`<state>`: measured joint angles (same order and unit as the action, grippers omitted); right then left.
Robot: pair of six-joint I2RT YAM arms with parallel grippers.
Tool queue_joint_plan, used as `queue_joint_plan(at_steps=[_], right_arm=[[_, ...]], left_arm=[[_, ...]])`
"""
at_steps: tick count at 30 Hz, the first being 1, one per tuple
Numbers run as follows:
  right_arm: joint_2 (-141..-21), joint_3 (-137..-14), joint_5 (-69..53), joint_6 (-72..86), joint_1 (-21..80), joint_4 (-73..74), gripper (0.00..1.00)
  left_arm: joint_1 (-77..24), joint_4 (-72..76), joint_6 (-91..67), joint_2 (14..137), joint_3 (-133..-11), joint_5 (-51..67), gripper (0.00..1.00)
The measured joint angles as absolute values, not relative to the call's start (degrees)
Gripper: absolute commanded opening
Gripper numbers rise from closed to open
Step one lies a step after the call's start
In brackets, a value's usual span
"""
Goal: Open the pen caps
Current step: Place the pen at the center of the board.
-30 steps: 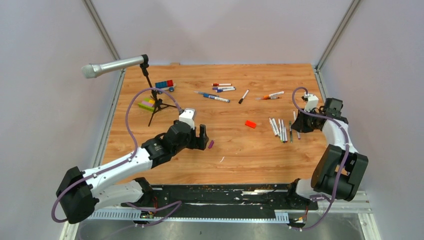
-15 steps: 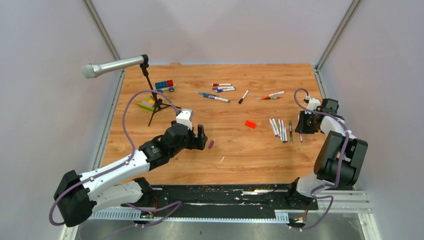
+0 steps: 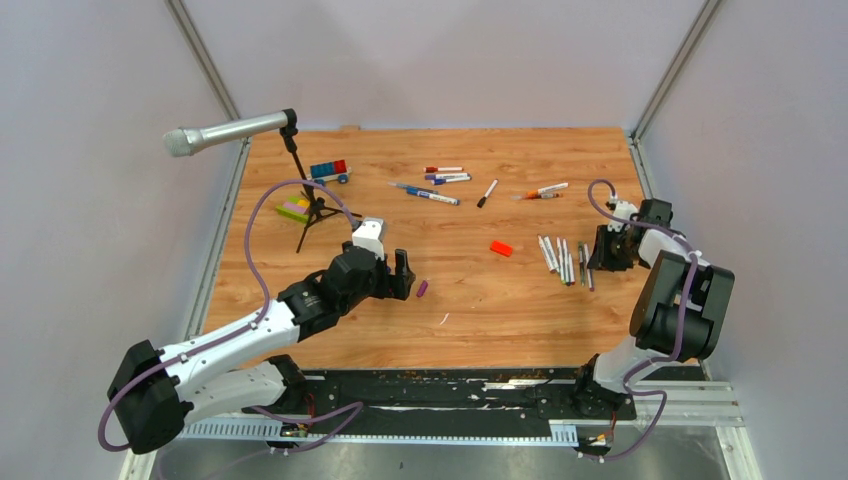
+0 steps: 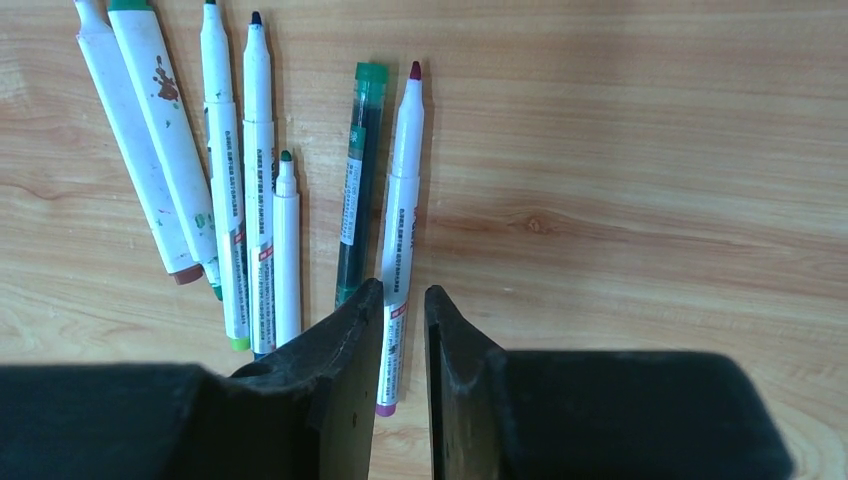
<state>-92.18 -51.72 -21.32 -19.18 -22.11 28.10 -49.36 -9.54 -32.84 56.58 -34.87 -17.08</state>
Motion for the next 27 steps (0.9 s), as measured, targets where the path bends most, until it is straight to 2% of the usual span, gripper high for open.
queue_joint_plan(at_steps=[13, 19, 23, 27], right_arm=[[-91.18, -53.32, -26.15, -19.11, -22.11, 30.11, 0.23], [-88.68, -55.46, -30.92, -19.16, -21.39, 31.33, 0.24], [-89.10, -60.47, -32.67, -20.45, -18.55, 33.93, 0.25], [-94.06, -71.50, -32.82, -22.68, -13.76, 38.37, 0.27]], left_arm=[[-49.36, -9.74, -32.84, 55.13, -34.87, -17.63, 0.97], [-49.36, -10.04, -32.86, 51.79, -34.85, -18.61, 1.00], [-49.36, -10.00, -32.88, 49.67, -34.13, -19.20, 1.00], [-49.36, -10.04, -33.08, 48.71, -33.26, -19.73, 1.00]])
